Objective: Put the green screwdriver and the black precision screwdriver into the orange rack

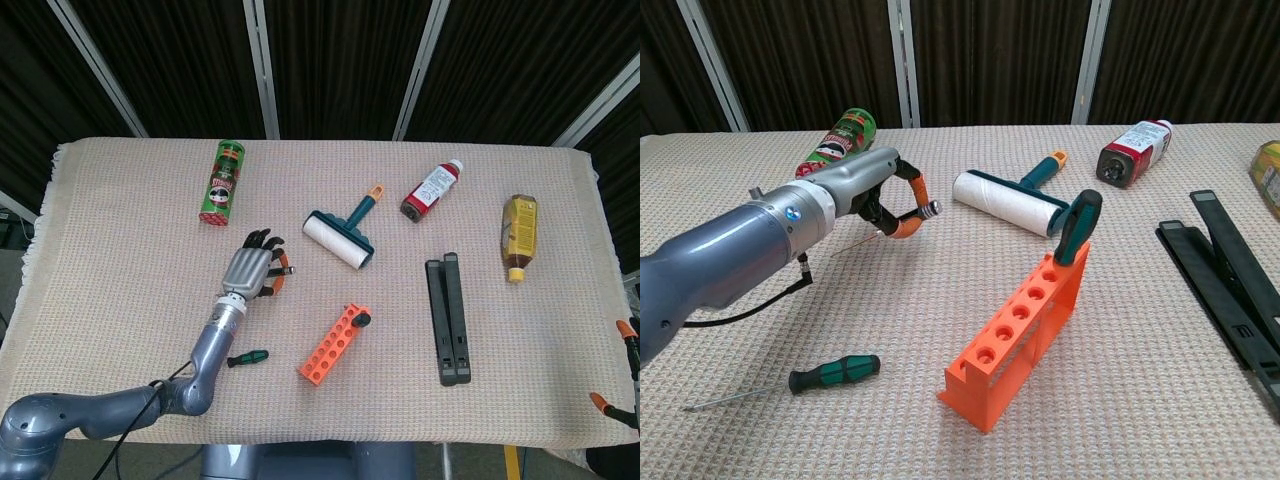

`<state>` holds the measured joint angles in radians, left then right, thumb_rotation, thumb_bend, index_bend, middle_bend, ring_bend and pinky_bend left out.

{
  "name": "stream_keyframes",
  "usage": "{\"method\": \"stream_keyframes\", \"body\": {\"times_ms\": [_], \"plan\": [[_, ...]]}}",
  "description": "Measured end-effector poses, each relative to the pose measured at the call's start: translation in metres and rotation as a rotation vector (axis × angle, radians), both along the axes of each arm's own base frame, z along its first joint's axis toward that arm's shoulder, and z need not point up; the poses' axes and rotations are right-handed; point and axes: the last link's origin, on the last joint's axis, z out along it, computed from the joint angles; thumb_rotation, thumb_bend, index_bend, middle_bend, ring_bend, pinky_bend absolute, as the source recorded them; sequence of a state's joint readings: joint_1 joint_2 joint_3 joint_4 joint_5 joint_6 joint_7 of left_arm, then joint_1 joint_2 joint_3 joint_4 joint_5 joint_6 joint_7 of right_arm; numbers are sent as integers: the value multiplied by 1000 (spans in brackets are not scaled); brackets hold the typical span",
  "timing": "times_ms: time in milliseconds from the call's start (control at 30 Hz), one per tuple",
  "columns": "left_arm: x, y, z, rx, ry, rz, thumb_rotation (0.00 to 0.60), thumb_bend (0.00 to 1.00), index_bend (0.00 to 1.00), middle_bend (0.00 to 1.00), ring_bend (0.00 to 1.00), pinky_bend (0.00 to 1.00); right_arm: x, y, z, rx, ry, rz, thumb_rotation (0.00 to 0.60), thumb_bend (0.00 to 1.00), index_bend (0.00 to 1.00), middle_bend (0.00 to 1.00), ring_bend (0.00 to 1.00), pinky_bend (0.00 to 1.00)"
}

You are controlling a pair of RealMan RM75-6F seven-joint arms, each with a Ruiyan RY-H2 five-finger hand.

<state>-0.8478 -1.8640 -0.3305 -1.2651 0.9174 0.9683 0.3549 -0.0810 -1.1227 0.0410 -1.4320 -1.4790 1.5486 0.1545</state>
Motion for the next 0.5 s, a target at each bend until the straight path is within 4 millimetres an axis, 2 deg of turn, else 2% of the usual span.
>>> {"method": "stream_keyframes", "body": {"times_ms": [267,500], "plan": [[17,-20,27,-97,-343,21,600,580,583,203,2,15,2,-1,-2,8,1,13,600,0,0,0,0,0],[28,-50,47,-262,-685,49,600,587,592,209,6,33,4,0,-3,10,1,20,600,0,0,0,0,0]]}}
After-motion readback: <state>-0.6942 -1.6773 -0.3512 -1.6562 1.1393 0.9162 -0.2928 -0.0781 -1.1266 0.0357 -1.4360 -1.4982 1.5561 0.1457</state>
